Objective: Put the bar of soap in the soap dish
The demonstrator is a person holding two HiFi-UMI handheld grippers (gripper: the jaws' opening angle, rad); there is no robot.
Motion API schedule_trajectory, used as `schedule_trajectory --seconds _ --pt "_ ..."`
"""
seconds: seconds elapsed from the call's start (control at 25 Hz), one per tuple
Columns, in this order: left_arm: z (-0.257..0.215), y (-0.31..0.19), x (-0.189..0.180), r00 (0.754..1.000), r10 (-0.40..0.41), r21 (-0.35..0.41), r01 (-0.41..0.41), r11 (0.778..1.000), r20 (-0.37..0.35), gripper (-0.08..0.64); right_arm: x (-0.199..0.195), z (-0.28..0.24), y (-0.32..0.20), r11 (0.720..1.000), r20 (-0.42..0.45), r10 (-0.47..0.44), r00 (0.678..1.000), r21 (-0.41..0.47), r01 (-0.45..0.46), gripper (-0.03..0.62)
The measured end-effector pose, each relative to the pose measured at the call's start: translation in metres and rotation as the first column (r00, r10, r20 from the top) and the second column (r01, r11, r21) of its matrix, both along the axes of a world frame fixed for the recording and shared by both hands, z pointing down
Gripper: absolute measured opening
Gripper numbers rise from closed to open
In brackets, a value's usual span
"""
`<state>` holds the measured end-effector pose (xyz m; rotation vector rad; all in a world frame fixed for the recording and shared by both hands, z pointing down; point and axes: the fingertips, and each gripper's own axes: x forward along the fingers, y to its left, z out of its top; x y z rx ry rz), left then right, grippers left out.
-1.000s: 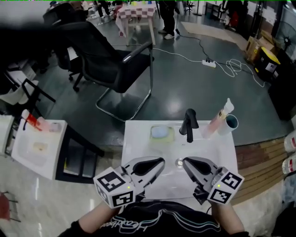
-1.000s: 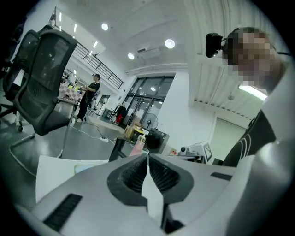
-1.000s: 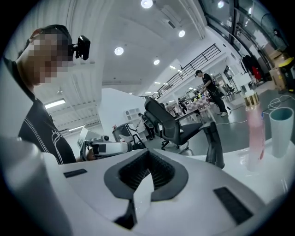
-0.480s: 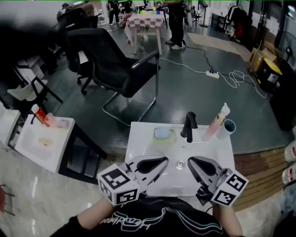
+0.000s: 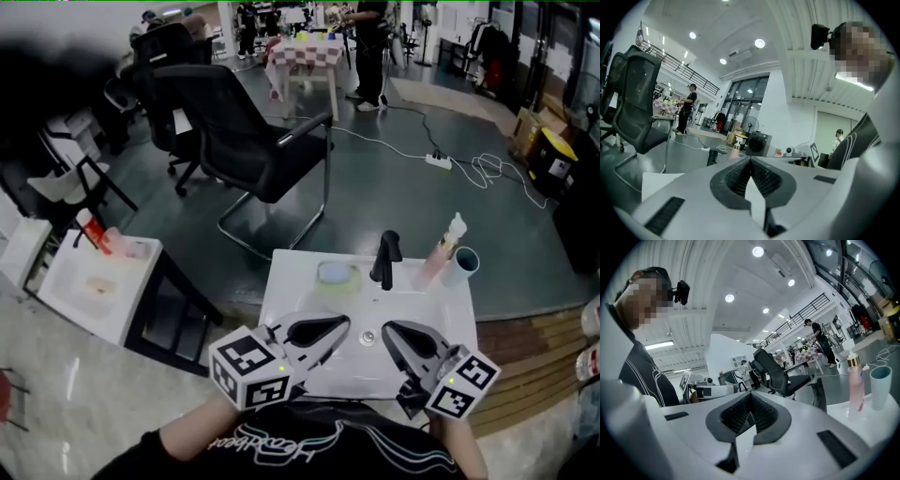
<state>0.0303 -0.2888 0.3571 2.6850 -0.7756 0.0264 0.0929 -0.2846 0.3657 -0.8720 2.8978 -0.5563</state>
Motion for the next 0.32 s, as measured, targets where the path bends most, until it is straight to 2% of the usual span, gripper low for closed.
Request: schedule_trajectory --seconds 0.16,0.32 --pt "0.0028 0.0013 0.0015 1.0 -0.005 -0.018 0.005 1.0 -0.011 0.023 0.0032 0.0046 0.0001 1.0 0.002 0.009 1.0 -0.015 -0.009 0.026" --pt "0.0016 0.0029 0.0058 1.0 0.014 -0.002 -0.014 1.0 -0.01 0.023 0.0055 0.0062 -0.0022 1.0 0.006 0.009 1.0 -0.016 -0.009 0.026"
